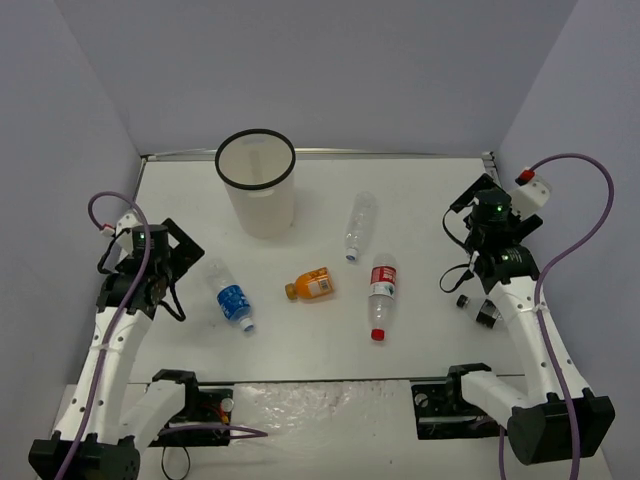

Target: Put the plastic bottles in the bin

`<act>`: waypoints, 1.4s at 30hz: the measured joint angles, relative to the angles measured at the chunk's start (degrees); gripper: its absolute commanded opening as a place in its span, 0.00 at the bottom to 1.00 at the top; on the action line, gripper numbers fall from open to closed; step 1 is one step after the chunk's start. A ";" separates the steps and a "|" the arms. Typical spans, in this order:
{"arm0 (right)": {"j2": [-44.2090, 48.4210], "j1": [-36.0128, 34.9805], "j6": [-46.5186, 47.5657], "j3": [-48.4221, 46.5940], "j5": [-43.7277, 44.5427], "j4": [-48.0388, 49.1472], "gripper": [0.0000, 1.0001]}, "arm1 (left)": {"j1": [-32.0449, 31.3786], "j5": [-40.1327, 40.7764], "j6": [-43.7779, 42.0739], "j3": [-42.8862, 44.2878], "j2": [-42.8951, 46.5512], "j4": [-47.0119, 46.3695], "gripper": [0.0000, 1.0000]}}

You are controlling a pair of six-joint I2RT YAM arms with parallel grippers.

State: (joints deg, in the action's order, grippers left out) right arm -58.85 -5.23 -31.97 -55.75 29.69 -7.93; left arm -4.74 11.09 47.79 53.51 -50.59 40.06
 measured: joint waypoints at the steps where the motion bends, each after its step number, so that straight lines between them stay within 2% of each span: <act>1: -0.15 0.00 -0.05 0.04 -0.11 0.22 1.00 | -0.38 -0.60 0.33 -0.95 0.35 0.01 0.97; 5: -0.21 0.00 -0.17 0.71 -1.14 1.28 1.00 | -3.45 -2.37 1.00 -4.55 -1.26 -1.44 0.97; 11: -1.09 0.00 0.51 1.92 -4.08 3.00 1.00 | -9.92 -3.25 0.85 -6.13 -12.65 -9.45 0.97; 21: -1.36 0.00 0.56 2.84 -5.05 4.82 1.00 | -10.35 -1.50 1.79 -6.99 -26.80 -15.24 0.97; 23: -1.58 0.00 0.59 2.84 -5.05 5.20 1.00 | -10.35 -0.97 1.99 -6.99 -28.92 -15.56 0.89; 28: -2.42 0.00 0.88 2.85 -4.80 5.47 1.00 | -10.35 0.51 2.23 -6.29 -33.37 -15.55 0.43; 29: -2.44 0.00 0.90 2.86 -4.75 5.49 1.00 | -10.35 0.81 2.18 -5.92 -33.98 -15.30 0.39; 31: -2.45 0.00 0.94 2.87 -4.67 5.57 1.00 | -10.35 1.50 1.80 -4.98 -33.85 -14.31 0.35; 34: -2.45 0.00 0.97 2.87 -4.65 5.60 1.00 | -10.37 2.89 1.52 -3.66 -30.48 -11.76 0.34; 38: -2.47 0.00 0.96 2.87 -4.85 5.68 1.00 | -10.70 5.65 0.61 -1.18 -20.04 -8.45 0.34; 42: -2.75 0.00 1.23 2.87 -6.16 6.43 1.00 | -11.09 7.45 -1.41 4.37 -8.95 -9.07 0.34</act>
State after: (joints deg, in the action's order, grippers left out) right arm -61.60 -5.23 -30.74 -52.88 23.53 -1.49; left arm -15.83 18.53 46.38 57.88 -59.54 30.99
